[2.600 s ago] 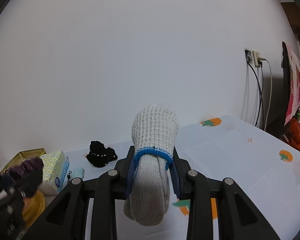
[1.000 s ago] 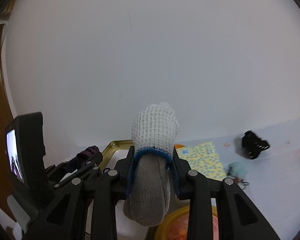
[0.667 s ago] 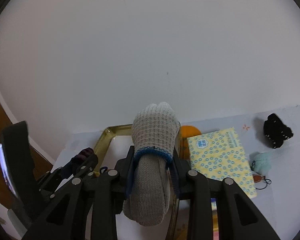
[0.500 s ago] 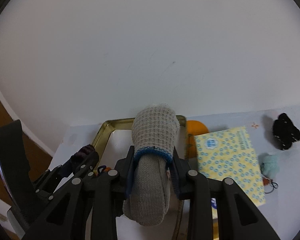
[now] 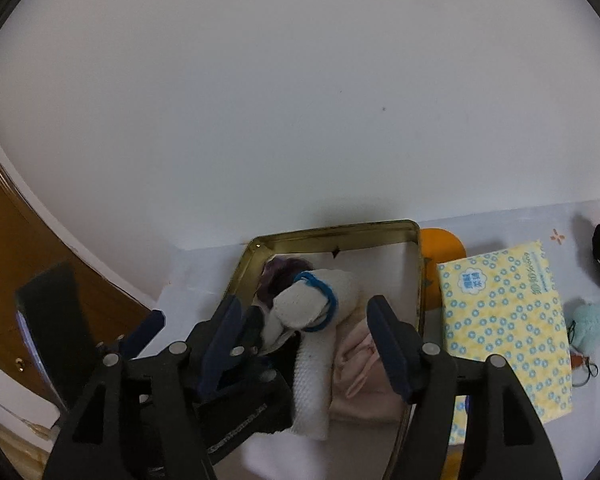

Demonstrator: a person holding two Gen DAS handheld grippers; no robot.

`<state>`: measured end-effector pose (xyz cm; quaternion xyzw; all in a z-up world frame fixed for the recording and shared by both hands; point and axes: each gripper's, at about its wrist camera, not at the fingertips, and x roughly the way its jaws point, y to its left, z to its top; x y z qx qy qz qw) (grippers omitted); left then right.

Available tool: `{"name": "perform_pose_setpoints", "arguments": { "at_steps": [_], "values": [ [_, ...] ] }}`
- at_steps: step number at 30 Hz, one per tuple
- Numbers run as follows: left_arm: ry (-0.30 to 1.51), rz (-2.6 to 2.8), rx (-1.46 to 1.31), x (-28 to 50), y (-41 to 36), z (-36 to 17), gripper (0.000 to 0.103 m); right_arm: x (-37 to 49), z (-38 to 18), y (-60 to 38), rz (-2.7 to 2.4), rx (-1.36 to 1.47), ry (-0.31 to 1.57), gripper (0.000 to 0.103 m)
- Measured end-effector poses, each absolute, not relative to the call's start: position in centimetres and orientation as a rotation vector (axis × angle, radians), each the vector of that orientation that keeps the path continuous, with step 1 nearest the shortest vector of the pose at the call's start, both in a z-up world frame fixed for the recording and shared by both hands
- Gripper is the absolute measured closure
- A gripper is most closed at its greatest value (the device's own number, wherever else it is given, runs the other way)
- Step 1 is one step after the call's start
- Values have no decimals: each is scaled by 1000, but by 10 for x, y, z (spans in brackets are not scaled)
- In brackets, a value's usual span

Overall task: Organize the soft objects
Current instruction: 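Lower the white glove into the tray with the right gripper while the left drops the purple scrunchie, then raise both open grippers from the tray toward the black scrunchie and green plush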

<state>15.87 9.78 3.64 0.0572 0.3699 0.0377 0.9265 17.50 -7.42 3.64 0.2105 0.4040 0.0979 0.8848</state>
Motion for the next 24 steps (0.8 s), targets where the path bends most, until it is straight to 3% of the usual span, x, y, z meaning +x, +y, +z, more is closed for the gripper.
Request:
{"name": "perform_pose_setpoints", "arguments": {
  "at_steps": [9,20,24],
  "values": [
    [659,80,146,122,96,44,0,109,46,-106,134,501,639,35],
    [535,82,66,70,83,40,0,9,42,-106,-81,277,249,35],
    [470,93,74,59,77,35,0,-5,46,-105,-84,232,196,35]
  ]
}}
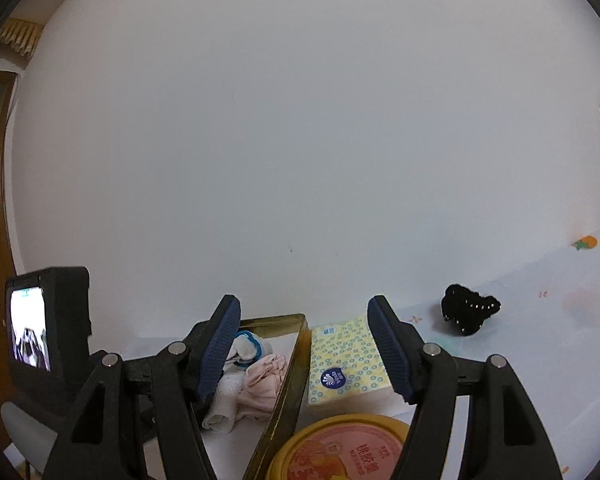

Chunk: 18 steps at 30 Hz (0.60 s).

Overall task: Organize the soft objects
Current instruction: 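Raise both open grippers from the tray toward the black scrunchie and green plush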

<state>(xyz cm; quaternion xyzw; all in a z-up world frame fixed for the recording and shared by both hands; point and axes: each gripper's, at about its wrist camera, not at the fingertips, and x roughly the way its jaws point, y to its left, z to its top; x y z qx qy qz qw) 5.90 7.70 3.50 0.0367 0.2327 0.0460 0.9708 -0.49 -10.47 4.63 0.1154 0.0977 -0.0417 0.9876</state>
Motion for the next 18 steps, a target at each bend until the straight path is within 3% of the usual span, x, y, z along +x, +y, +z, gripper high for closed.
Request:
{"name": "perform_pose_setpoints", "arguments": {
  "at_steps": [18],
  "values": [
    [415,91,30,35,70,23,0,-23,38,-106,-66,122,166,34]
  ]
}}
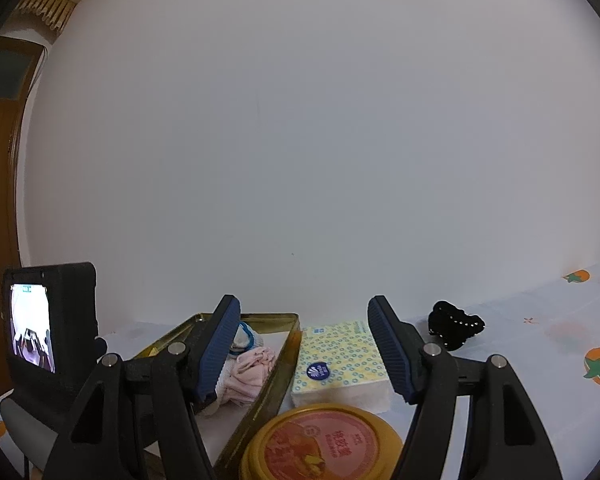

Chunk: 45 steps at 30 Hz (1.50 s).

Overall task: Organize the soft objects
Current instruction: 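Raise both open grippers from the tray toward the black scrunchie and green plush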

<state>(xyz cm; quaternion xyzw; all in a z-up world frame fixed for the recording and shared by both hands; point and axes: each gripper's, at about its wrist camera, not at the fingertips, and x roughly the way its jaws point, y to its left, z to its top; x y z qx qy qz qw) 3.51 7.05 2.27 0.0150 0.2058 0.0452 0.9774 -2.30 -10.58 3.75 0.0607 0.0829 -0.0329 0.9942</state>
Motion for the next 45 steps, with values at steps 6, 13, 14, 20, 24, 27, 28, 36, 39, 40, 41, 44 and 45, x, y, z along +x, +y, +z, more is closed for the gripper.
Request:
{"name": "perform_pose_setpoints", "arguments": {
  "at_steps": [6,13,14,20,24,27,28,36,39,40,41,44,45],
  "values": [
    [394,83,30,29,67,22,0,-29,38,-116,-79,120,182,34],
    [398,70,23,27,65,19,0,-39,42,-132,-106,114,196,34],
    [397,68,24,26,65,19,0,-43,44,-133,-110,116,198,34],
    [402,41,23,22,60,18,0,-50,48,-150,-149,128,215,34],
    [399,25,35,18,55,18,0,-54,50,-166,-182,127,214,34],
    [400,24,47,15,51,18,0,-57,49,-179,-210,129,216,34],
    [402,24,47,14,50,18,0,-58,49,-184,-219,132,219,34],
    [412,21,25,8,42,15,0,-59,51,-207,-269,122,217,34],
    [412,13,30,6,36,15,0,-62,52,-212,-278,109,216,34],
    [411,8,31,4,33,15,0,-62,52,-215,-282,108,216,34],
    [411,3,32,3,31,15,0,-62,51,-218,-288,106,219,34],
    [409,-18,38,0,23,16,0,-62,51,-227,-308,94,225,34],
    [409,-28,38,-2,19,16,0,-63,51,-230,-318,90,225,34]
  ]
}}
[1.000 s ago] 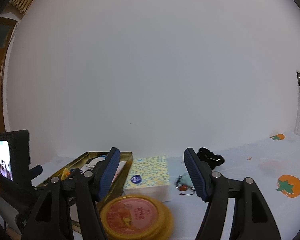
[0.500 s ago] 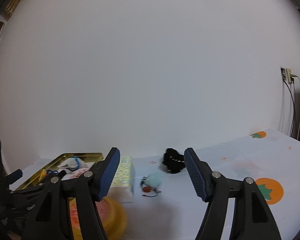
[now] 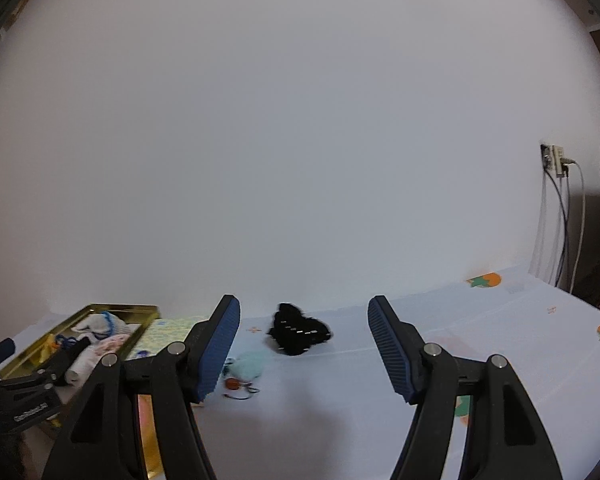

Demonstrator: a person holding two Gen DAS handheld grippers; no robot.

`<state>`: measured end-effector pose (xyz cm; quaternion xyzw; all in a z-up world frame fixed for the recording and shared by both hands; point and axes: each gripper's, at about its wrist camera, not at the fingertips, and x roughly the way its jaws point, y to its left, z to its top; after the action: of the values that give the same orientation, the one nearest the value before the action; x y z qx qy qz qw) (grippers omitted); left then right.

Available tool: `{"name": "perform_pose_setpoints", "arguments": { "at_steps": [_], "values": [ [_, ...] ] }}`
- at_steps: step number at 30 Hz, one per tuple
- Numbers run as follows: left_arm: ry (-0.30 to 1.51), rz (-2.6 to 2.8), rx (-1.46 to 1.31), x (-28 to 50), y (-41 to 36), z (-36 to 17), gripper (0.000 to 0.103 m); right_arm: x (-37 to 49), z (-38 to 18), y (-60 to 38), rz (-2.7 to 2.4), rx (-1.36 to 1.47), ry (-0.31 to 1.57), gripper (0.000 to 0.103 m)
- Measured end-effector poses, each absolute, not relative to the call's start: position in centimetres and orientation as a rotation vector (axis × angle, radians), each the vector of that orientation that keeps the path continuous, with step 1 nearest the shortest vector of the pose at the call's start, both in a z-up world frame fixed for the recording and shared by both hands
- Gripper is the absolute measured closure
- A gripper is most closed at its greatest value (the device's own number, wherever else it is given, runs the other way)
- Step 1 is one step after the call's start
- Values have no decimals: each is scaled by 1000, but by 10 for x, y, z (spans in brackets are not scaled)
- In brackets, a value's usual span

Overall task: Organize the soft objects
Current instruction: 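Raise both open grippers from the tray toward the black scrunchie and green plush, then grasp the black scrunchie with the right gripper while the left grasps the green plush keychain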

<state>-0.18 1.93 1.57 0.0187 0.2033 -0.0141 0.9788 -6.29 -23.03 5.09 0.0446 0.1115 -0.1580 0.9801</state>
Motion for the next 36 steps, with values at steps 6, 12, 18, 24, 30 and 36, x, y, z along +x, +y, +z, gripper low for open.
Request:
{"name": "perform_pose_setpoints", "arguments": {
  "at_steps": [6,12,18,24,30,36],
  "values": [
    [411,-98,66,-12,-7,17,0,-62,51,-261,-387,109,235,34],
    [405,-157,102,-21,-35,19,0,-49,46,-281,-389,127,291,34],
    [399,-233,185,-34,-71,19,0,-7,36,-296,-293,184,428,34],
    [350,-254,279,-47,-91,22,0,69,18,-302,-147,209,614,34],
    [385,-221,266,-43,-86,20,0,125,-6,-287,-118,128,715,34],
    [404,-197,224,-37,-83,28,0,147,-33,-302,-89,172,859,59]
  ]
}}
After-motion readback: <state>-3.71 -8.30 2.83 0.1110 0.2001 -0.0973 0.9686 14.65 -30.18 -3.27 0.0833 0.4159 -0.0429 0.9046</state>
